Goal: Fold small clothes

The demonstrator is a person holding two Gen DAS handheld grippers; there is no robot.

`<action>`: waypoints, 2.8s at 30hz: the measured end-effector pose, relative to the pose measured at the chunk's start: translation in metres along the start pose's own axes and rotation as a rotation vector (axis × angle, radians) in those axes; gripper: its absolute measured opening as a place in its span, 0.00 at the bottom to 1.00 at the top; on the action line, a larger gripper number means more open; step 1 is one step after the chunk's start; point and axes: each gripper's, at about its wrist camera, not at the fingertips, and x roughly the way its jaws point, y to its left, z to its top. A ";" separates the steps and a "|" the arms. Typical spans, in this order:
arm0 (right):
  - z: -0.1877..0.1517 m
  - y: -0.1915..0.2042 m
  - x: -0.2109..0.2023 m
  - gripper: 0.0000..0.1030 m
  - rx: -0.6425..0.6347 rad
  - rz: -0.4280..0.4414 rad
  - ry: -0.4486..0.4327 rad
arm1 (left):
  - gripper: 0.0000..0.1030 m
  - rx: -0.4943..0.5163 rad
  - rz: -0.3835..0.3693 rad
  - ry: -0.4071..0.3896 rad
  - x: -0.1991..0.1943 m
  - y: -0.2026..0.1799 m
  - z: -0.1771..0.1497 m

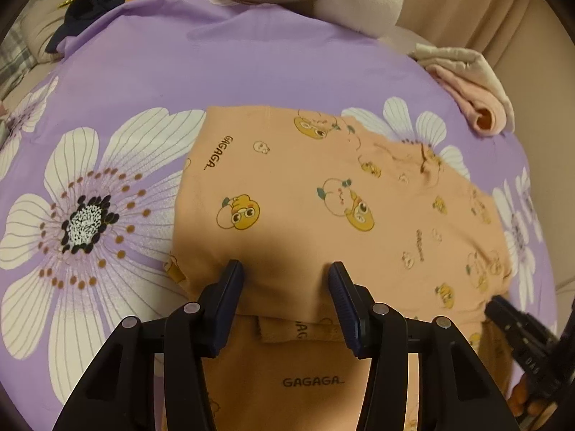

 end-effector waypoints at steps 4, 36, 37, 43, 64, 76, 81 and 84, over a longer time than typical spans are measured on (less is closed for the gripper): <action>-0.001 -0.001 0.000 0.25 0.004 0.004 0.010 | 0.49 0.013 0.002 0.004 -0.002 -0.001 -0.002; -0.138 0.019 -0.098 0.39 -0.182 0.024 0.148 | 0.49 0.083 -0.054 0.058 -0.117 0.023 -0.173; -0.141 0.017 -0.103 0.40 -0.178 0.042 0.158 | 0.49 0.040 -0.078 0.060 -0.124 0.032 -0.175; -0.150 -0.011 -0.134 0.44 -0.027 0.162 0.145 | 0.57 -0.123 -0.143 0.007 -0.150 0.077 -0.174; -0.136 -0.036 -0.083 0.46 0.322 0.453 0.148 | 0.57 -0.248 -0.591 0.155 -0.084 0.075 -0.143; -0.138 -0.040 -0.083 0.40 0.340 0.523 0.181 | 0.57 -0.231 -0.626 0.187 -0.093 0.075 -0.159; -0.155 -0.043 -0.094 0.39 0.345 0.546 0.203 | 0.56 -0.246 -0.628 0.192 -0.104 0.080 -0.177; -0.161 -0.042 -0.098 0.37 0.343 0.546 0.205 | 0.44 -0.264 -0.604 0.193 -0.102 0.082 -0.178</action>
